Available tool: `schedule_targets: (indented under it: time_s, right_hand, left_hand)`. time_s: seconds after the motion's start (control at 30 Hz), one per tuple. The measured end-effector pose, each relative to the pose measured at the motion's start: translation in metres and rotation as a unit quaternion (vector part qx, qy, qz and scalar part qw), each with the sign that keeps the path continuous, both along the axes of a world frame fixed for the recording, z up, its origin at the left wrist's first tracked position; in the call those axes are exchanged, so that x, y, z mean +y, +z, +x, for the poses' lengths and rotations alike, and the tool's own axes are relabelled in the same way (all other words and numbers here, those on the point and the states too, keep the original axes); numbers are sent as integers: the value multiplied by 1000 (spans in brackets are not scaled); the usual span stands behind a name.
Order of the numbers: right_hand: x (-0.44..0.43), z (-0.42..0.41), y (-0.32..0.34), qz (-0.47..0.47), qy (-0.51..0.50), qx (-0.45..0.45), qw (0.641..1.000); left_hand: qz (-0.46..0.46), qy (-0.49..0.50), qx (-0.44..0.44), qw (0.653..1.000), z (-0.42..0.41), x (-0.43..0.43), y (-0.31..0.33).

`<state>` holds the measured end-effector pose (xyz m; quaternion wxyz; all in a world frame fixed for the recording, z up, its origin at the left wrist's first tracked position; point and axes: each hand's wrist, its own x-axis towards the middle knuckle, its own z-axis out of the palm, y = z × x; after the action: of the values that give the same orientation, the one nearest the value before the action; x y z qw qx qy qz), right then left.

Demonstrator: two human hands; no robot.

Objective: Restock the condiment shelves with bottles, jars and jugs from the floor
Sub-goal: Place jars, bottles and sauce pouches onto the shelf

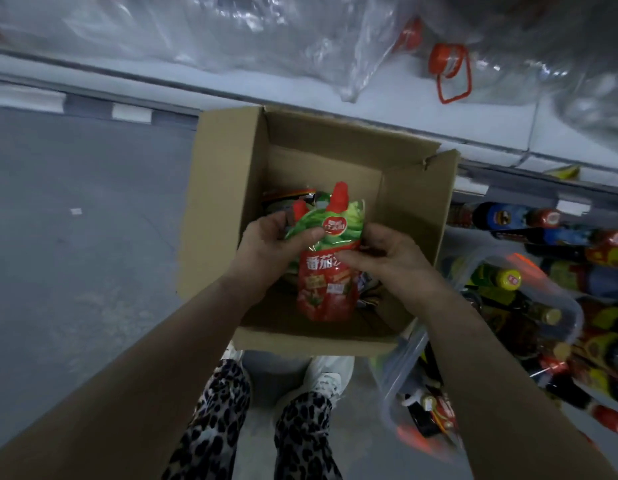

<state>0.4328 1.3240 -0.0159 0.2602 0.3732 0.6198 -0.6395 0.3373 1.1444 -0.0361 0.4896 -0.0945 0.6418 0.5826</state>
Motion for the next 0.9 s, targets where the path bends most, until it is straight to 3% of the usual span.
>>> schedule_targets:
  time_s: [0.17, 0.27, 0.4, 0.6, 0.9]
  right_hand:
    - [-10, -1, 51, -11, -147, 15, 989]
    - [-12, 0, 93, 25, -211, 1, 977]
    - [-6, -3, 171, 2, -340, 37, 940]
    - [3, -26, 302, 51, -290, 111, 949]
    - [-41, -58, 461, 59, -164, 152, 973]
  left_hand:
    - [66, -46, -93, 992, -19, -8, 64]
    - [97, -70, -106, 987, -28, -14, 100]
    - [86, -24, -91, 992, -38, -20, 153]
    - [80, 40, -51, 995, -56, -34, 263]
    - [41, 70, 86, 993, -67, -73, 459]
